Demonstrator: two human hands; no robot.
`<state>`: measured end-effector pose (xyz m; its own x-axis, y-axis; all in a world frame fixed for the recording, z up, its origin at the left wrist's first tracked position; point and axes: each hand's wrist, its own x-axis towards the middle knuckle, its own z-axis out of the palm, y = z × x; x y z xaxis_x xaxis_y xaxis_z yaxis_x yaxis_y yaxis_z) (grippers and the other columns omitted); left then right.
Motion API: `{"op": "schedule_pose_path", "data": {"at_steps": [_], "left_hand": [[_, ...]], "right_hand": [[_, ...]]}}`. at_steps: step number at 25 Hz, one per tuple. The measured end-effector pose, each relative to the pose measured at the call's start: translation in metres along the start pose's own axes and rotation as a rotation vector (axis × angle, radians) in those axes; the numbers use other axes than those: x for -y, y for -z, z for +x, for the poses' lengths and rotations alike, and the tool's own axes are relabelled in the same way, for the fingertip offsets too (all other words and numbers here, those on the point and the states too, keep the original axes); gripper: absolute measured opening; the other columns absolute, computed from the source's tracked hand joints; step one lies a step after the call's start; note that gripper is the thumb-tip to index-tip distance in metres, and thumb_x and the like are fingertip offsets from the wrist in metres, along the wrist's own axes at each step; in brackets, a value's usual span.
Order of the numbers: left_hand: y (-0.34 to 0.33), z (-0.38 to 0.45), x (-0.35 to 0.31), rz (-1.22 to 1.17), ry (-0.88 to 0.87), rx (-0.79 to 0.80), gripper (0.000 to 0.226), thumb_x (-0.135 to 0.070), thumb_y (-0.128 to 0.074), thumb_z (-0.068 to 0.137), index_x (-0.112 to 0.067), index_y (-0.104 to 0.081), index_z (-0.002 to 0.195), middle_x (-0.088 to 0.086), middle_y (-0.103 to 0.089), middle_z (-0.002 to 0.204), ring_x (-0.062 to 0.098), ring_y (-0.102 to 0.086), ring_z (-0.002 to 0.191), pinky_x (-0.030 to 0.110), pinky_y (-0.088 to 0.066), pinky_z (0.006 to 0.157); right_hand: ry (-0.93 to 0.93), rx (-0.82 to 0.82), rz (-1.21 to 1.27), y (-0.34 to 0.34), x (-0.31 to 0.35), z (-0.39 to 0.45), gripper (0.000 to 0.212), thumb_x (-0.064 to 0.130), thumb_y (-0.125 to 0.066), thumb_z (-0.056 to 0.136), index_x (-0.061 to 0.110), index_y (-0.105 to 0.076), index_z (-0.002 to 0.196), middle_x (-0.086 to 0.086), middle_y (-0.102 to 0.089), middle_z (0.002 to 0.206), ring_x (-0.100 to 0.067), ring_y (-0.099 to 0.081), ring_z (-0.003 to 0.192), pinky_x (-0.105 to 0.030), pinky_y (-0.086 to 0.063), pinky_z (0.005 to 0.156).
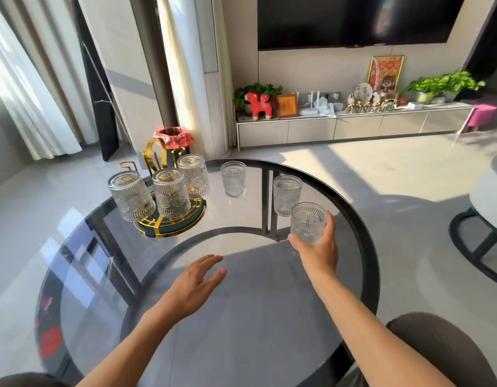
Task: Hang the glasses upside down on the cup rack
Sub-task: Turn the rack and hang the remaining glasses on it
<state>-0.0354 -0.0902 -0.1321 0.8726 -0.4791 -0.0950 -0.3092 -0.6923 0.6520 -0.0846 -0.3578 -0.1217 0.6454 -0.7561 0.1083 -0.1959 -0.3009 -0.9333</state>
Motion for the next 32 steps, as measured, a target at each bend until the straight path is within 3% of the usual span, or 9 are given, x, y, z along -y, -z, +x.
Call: {"op": "schedule_pose_path", "data": {"at_steps": [3,7,13,16,19,21,24,27,32], "left_hand": [[0.009,-0.012,-0.013,-0.213,0.071,-0.010,0.055,-0.048,-0.052,0.095,-0.030,-0.041,0.145,-0.001,-0.048,0.148,0.017,-0.049,0.132,0.035,-0.040,0.108],[0.039,-0.015,-0.051,-0.834,0.266,-0.088,0.050,-0.055,-0.057,0.089,-0.029,-0.057,0.132,0.003,-0.069,0.122,0.018,-0.070,0.102,0.035,-0.051,0.090],[0.127,-0.024,-0.048,-1.258,0.130,-0.125,0.051,-0.053,-0.059,0.089,-0.019,-0.065,0.126,0.010,-0.071,0.123,0.027,-0.067,0.114,0.044,-0.052,0.099],[0.166,-0.026,-0.038,-1.336,0.032,-0.118,0.042,-0.051,-0.055,0.092,-0.020,-0.074,0.114,0.010,-0.072,0.121,0.023,-0.071,0.107,0.039,-0.059,0.089],[0.228,-0.013,-0.024,-1.237,-0.041,-0.342,0.043,-0.052,-0.069,0.080,-0.019,-0.071,0.109,0.005,-0.076,0.108,0.022,-0.071,0.098,0.034,-0.062,0.081],[0.272,0.007,-0.014,-1.024,-0.005,-0.535,0.053,-0.047,-0.078,0.070,-0.018,-0.064,0.113,0.001,-0.076,0.097,0.023,-0.070,0.093,0.029,-0.058,0.067],[0.298,0.056,-0.004,-0.675,0.145,-0.726,0.073,-0.034,-0.089,0.062,-0.016,-0.058,0.125,0.007,-0.070,0.115,0.027,-0.067,0.101,0.031,-0.053,0.074],[0.291,0.103,0.008,-0.315,0.154,-0.783,0.079,-0.030,-0.094,0.055,-0.020,-0.060,0.126,0.008,-0.063,0.127,0.025,-0.060,0.106,0.033,-0.051,0.085],[0.284,0.146,0.023,-0.057,0.243,-0.637,0.072,-0.015,-0.092,0.055,-0.015,-0.064,0.122,0.010,-0.062,0.122,0.022,-0.052,0.097,0.034,-0.050,0.083]], "right_hand": [[-0.016,0.108,-0.044,-0.008,0.014,-0.004,0.091,0.042,-0.082,0.055,0.047,-0.031,0.131,0.001,-0.053,0.134,-0.025,-0.053,0.114,-0.036,-0.043,0.087],[0.046,0.418,0.318,-0.038,0.059,-0.053,0.084,0.043,-0.087,0.043,0.040,-0.044,0.115,0.011,-0.059,0.114,-0.010,-0.059,0.104,-0.020,-0.045,0.077],[0.239,0.662,0.671,-0.086,0.157,-0.093,0.076,0.011,-0.089,0.052,0.027,-0.053,0.117,0.003,-0.066,0.112,-0.016,-0.069,0.095,-0.026,-0.057,0.074],[0.238,0.816,0.745,-0.109,0.192,-0.094,0.067,0.010,-0.084,0.061,0.021,-0.053,0.119,-0.004,-0.064,0.117,-0.017,-0.069,0.100,-0.029,-0.056,0.077],[0.270,0.938,0.659,-0.128,0.224,-0.059,0.046,0.043,-0.066,0.076,0.032,-0.055,0.119,0.013,-0.062,0.122,-0.002,-0.058,0.112,-0.034,-0.047,0.092],[0.395,0.858,0.449,-0.143,0.250,-0.025,0.031,0.055,-0.053,0.083,0.042,-0.058,0.110,0.029,-0.064,0.110,0.012,-0.057,0.098,-0.024,-0.042,0.082],[0.751,0.686,-0.190,-0.189,0.271,0.014,0.037,0.045,-0.046,0.095,0.027,-0.055,0.126,0.010,-0.049,0.140,-0.004,-0.047,0.111,-0.025,-0.037,0.083],[0.831,0.675,-0.437,-0.228,0.264,0.024,0.043,0.040,-0.043,0.097,0.017,-0.051,0.133,-0.004,-0.044,0.148,-0.026,-0.044,0.127,-0.040,-0.037,0.101],[0.890,0.569,-0.456,-0.234,0.252,0.025,0.044,0.041,-0.039,0.095,0.020,-0.052,0.132,-0.002,-0.053,0.142,-0.029,-0.047,0.126,-0.048,-0.039,0.100]]}}
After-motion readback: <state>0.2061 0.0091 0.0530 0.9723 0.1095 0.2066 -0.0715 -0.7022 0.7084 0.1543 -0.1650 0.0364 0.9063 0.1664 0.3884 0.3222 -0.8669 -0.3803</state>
